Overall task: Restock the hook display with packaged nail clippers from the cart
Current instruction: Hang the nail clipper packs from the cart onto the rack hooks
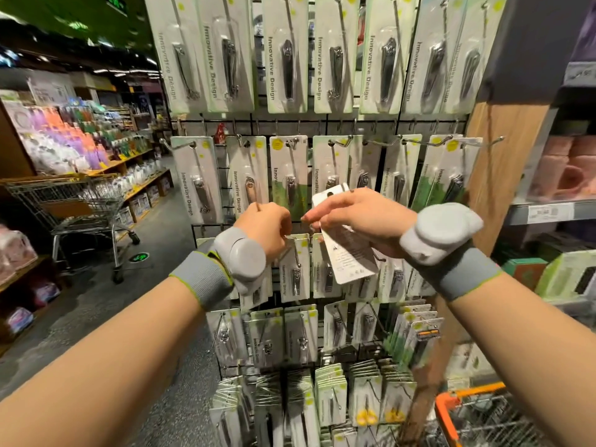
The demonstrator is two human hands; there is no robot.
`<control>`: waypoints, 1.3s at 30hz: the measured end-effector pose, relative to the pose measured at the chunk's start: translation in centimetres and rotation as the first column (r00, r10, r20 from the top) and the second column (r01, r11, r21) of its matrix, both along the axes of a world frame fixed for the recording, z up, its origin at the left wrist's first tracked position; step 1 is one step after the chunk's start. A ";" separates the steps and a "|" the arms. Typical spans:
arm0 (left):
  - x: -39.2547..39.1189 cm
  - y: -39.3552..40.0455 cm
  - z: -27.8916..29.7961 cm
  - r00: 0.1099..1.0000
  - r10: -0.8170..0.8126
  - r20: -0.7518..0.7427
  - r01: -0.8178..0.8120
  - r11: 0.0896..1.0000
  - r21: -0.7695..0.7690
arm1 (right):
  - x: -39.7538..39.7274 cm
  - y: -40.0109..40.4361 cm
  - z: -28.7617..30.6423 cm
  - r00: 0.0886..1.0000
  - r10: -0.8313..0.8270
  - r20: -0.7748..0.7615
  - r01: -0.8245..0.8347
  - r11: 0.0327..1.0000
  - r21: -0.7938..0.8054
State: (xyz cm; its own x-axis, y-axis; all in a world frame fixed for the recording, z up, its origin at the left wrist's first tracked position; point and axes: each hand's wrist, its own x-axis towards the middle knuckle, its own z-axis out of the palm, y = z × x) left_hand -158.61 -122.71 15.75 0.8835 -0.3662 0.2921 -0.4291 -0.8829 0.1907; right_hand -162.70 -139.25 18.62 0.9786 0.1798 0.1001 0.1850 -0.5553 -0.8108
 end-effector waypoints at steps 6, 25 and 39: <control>-3.9 0.3 2.9 0.969 -0.075 0.236 0.131 0.964 -0.229 | -2.3 -0.9 0.1 0.995 0.096 -0.035 -0.059 0.818 0.573; -6.2 -1.4 3.2 0.738 -0.263 0.621 0.359 0.933 -0.033 | -5.6 1.5 1.8 0.990 -0.139 0.039 0.048 0.573 0.818; -5.7 -0.3 5.4 0.953 -0.230 0.196 0.295 0.566 -0.770 | -5.3 0.3 1.9 0.994 -0.113 0.009 0.061 0.604 0.795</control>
